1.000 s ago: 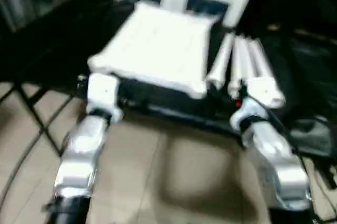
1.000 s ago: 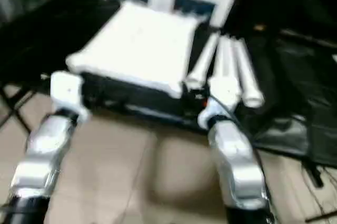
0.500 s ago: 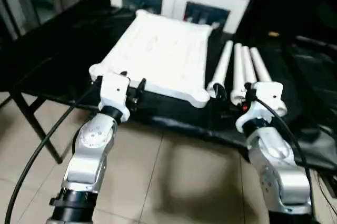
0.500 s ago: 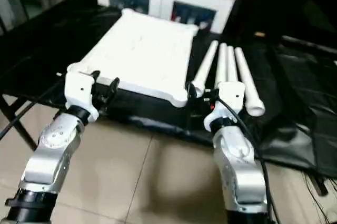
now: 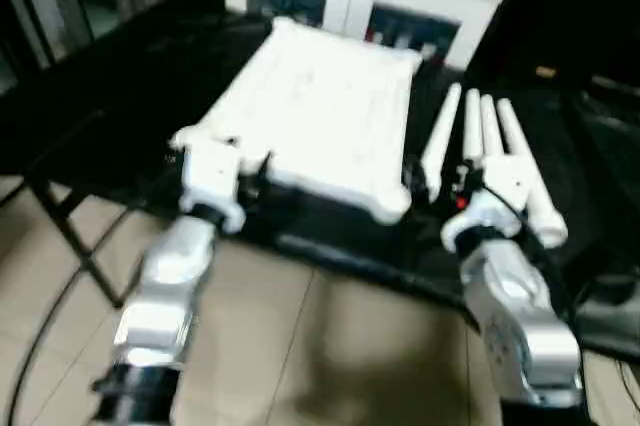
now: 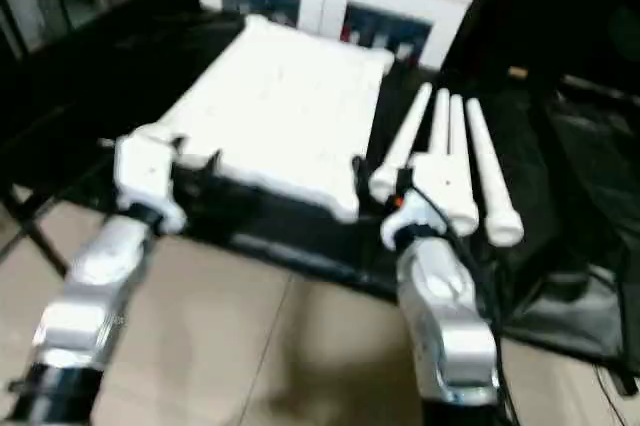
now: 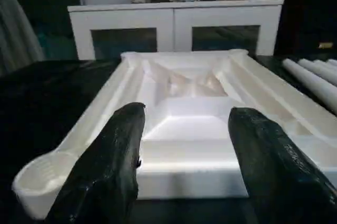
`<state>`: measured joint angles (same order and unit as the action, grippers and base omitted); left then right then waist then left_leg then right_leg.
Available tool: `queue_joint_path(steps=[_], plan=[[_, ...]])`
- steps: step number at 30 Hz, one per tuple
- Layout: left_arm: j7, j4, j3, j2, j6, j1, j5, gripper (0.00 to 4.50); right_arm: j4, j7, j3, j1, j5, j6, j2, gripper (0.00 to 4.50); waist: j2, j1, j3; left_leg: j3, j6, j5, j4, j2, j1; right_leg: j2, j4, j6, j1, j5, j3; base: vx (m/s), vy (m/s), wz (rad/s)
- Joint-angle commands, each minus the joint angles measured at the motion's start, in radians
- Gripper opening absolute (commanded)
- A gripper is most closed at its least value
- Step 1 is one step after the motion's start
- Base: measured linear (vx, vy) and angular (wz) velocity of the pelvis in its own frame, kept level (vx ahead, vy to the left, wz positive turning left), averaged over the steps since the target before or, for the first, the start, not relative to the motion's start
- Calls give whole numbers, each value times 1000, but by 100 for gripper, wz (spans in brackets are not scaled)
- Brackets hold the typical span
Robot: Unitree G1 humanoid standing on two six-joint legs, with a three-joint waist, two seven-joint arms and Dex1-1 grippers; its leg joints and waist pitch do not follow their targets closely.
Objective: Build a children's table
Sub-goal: Move to table
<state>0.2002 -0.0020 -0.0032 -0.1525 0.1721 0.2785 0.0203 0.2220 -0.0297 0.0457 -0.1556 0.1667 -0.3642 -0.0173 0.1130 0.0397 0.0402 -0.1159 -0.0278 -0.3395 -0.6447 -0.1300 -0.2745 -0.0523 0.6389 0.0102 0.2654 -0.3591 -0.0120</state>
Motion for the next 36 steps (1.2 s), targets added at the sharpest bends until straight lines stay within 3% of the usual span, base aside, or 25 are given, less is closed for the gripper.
queue_joint_path(steps=[1, 2, 3, 4, 5, 7, 8, 10, 11, 12, 13, 17, 18, 19, 20, 21, 22, 25, 26, 27, 28, 31, 33, 34, 36], plan=[[0, -15, -19, 6, 4, -1, -1, 292, -6, 6, 14, -11, -1, -14, -3, 450, -11, 76, -41, 14, -67, 54, -83, -21, -145, -180, -146, -285, -172, 305, 184, 102, 55, 36], [1, -15, -19, 7, 3, -1, 0, 292, -5, 6, 14, -10, -1, -15, -3, 450, -10, 78, -34, 20, -14, 68, -68, -33, -155, -147, -142, -300, -170, 354, 167, 104, 58, 29], [1, -14, -20, 7, 3, 0, 0, 292, -5, 6, 15, -9, -1, -16, -3, 450, -47, 67, -39, 25, 31, 170, 42, -62, -119, -40, -94, -213, -140, 375, 64, 104, 58, 29], [1, -14, -21, 7, 2, 0, 1, 292, -4, 7, 16, -7, 0, -18, -3, 450, -80, 1, -41, 115, -29, 107, 144, -168, 62, 41, 58, -62, 49, 105, -26, 65, 29, -12], [1, -14, -21, 6, 1, 1, 1, 292, -4, 7, 16, -7, 1, -18, -4, 450, -92, -16, -67, 151, -54, 168, 120, -241, 175, 4, 116, -2, 150, -74, -37, 102, -27, -34], [2, -13, -20, 5, 1, 2, 2, 292, -4, 7, 16, -7, 0, -20, -4, 450, -71, 8, -68, 94, 21, 228, 88, -223, 151, -27, 143, 58, 171, -47, -50, 122, -27, -37], [3, -12, -19, 5, 1, 2, 2, 292, -4, 7, 15, -7, 0, -20, -4, 450, -47, 13, -48, -12, 103, 186, 144, -196, 91, -32, 148, 15, 183, 103, -86, 120, -35, -53], [5, -14, -19, 6, 2, 1, 0, 292, -3, 8, 16, -5, 1, -21, -3, 450, 9, 20, -29, -161, 107, -182, 180, -137, 101, -58, 10, -156, 164, 174, -63, 139, -72, -55], [5, -15, -19, 5, 2, 0, 0, 292, -2, 8, 16, -5, 2, -22, -2, 450, 40, 37, -39, -179, 99, -259, 109, -66, 101, -45, -54, -193, 132, 34, -2, 201, -145, -41], [5, -16, -20, 4, 2, 0, 1, 292, -1, 8, 16, -4, 1, -23, -2, 450, 43, 92, -24, -128, 60, -302, -69, 22, 78, -144, -177, -305, 56, -460, 168, 201, -145, -41], [4, -16, -21, 2, 2, 0, 3, 292, 0, 7, 17, -4, 1, -23, -2, 450, 41, 117, -30, -48, 96, -176, -118, 24, -2, -173, -153, -434, -33, -484, 262, 220, -91, -42], [7, -15, -17, -2, 1, -1, 5, 292, 0, 8, 16, -6, -1, -23, -1, 450, 31, 129, -27, 35, 215, -1, -157, 55, -73, -50, -112, -456, -35, -56, 285, 185, -56, -50], [9, -15, -15, -2, 1, -2, 5, 292, 1, 9, 15, -5, 0, -23, -2, 450, 0, 122, -9, 65, 223, 49, -113, 41, -84, -12, -130, -360, -6, -69, 281, 155, -33, -41], [10, -14, -14, -2, 1, -2, 5, 292, 2, 10, 15, -4, 1, -22, -4, 450, -78, 89, -23, 82, 178, 68, 78, 0, 2, 103, -126, -73, 58, -228, 189, 117, 37, -49], [11, -13, -15, -2, 0, -1, 4, 292, 5, 9, 16, -3, 3, -21, -6, 450, -106, 59, -25, 146, 187, -53, 128, -111, 37, 95, 30, 8, 149, -222, 95, 147, 78, -50], [12, -12, -15, -2, 0, -1, 3, 292, 9, 6, 20, -2, 8, -22, -7, 450, -97, 49, -55, 176, 194, -88, 138, -193, 73, 46, 125, 33, 177, -183, 34, 147, 78, -50], [14, -11, -15, -2, -1, 0, 2, 292, 13, 0, 24, -2, 13, -20, -12, 450, -70, 51, -52, 164, 85, -33, 141, -132, 49, 11, 151, 18, 183, 28, -43, 183, 61, -32], [18, -11, -21, -8, -2, 2, 5, 292, 16, -18, 27, -5, 18, -23, -18, 450, -30, -19, -64, 109, -281, 143, 115, -34, 95, -33, 21, -3, 200, 205, -43, 181, -10, -9], [18, -11, -21, -8, -2, 2, 5, 292, 16, -18, 27, -5, 18, -23, -18, 450, -13, -21, -61, 71, -276, 152, 104, -2, 68, -52, -27, -23, 160, 226, -25, 227, -119, 2], [30, -11, -27, -15, -2, 2, 9, 292, 18, -32, 25, -6, 20, -32, -27, 450, 16, -15, -69, 31, -251, 150, 75, 37, 30, -69, -52, -32, 97, 228, 5, 227, -119, 2], [39, -12, -29, -19, -2, 1, 11, 292, 20, -40, 22, -7, 22, -40, -33, 450, 25, 44, -73, 31, -108, 31, -84, 41, -115, -246, -132, -227, -75, 26, 159, 219, -100, 8], [117, -19, -35, -53, 3, -5, 42, 310, 47, -129, -14, 1, 45, -75, -89, 450, 18, 45, -64, 50, 32, 304, -39, -14, -159, -175, -58, -419, -50, 788, 85, 189, -37, 10], [207, -26, -22, -92, -10, -14, 93, 326, 89, -231, -50, 14, 84, -104, -148, 450, -26, 42, -60, 43, 4, 502, 75, -34, -138, -89, -15, -346, -14, 856, 3, -37, -51, 1], [241, -30, -11, -106, -19, -18, 118, 326, 108, -269, -62, 21, 100, -113, -171, 450, -64, 13, -84, 94, -111, 858, 53, -106, -56, -1, 51, -148, 61, 625, -42, -72, -60, -11], [310, -46, -4, -137, -20, -24, 157, 332, 131, -329, -83, 30, 111, -119, -217, 450, -58, 25, -83, 117, -173, 1027, 38, -149, -16, -74, 1, -49, 122, 388, 19, 0, 0, 0]])
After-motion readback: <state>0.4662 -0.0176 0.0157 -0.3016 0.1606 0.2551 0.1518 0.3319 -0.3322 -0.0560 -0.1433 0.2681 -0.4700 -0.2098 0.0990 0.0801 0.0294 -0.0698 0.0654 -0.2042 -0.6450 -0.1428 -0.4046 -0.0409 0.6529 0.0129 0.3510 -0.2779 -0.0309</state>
